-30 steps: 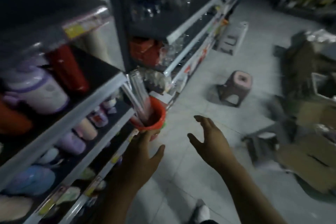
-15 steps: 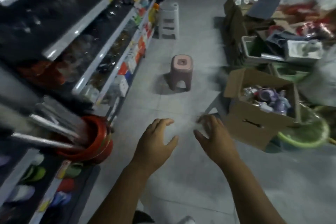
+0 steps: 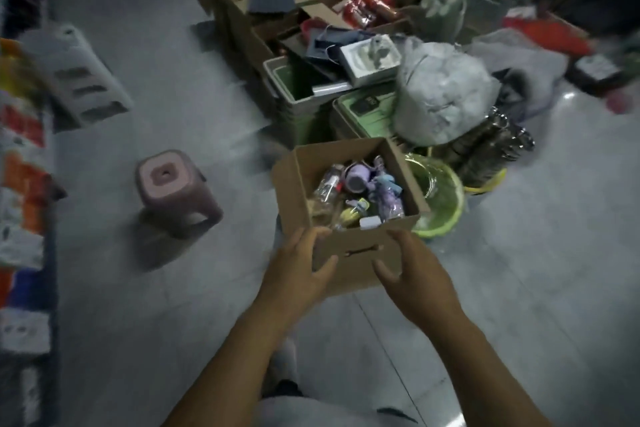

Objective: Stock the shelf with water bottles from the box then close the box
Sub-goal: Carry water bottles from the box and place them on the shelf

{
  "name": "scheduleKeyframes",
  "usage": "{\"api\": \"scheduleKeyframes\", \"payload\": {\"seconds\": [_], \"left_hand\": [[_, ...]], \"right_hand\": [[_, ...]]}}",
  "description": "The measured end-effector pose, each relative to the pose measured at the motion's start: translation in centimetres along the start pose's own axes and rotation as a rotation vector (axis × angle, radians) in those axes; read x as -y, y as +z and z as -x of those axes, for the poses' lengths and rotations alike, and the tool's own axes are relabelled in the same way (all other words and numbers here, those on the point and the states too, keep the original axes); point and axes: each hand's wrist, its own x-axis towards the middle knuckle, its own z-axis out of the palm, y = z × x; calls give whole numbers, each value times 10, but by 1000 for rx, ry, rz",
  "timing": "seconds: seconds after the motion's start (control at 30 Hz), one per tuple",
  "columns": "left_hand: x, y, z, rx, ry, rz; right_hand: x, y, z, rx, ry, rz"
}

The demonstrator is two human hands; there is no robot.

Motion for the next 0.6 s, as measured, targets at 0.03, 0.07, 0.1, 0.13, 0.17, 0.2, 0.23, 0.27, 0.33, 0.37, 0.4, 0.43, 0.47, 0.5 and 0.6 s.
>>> {"api": "scheduleKeyframes", "payload": {"seconds": [0.03,0.07,0.1,0.13,0.17,0.2,0.23,0.27,0.33,0.37,0.4,0.43,0.47,0.5,0.6], "left_hand": [[-4,-7,-28,11,21,0],[-7,-11,-56,25,37,-4],[-11,-15,-81,43,45,-10],[-14,-17,-103,66,43,-10],[-16,-18,-122,86,36,-7],[-16,-17,-139,103,23,-4],[-13,-13,-155,118,5,-3],[-10,-9,-171,134,-20,2],[-1,6,-202,156,-76,3],[4,16,-218,156,-107,3],[8,25,-233,148,-142,7],[11,34,-247,141,-184,15],[13,42,-259,135,-231,24],[14,49,-270,133,-275,33],[19,64,-297,125,-399,40]], "right_hand": [[3,-7,-18,-28,14,-22],[4,-12,-36,-52,32,-47],[6,-17,-53,-64,53,-69],[6,-19,-70,-67,71,-90],[4,-21,-85,-65,88,-108],[1,-21,-102,-59,109,-125],[-3,-21,-119,-50,130,-138],[-9,-20,-138,-36,147,-157],[-23,-14,-180,3,150,-191],[-31,-9,-203,29,145,-202],[-40,-3,-227,61,138,-215],[-48,2,-251,102,136,-220],[-56,8,-274,142,135,-222],[-63,13,-296,181,136,-210],[-83,29,-354,317,160,-187]]}}
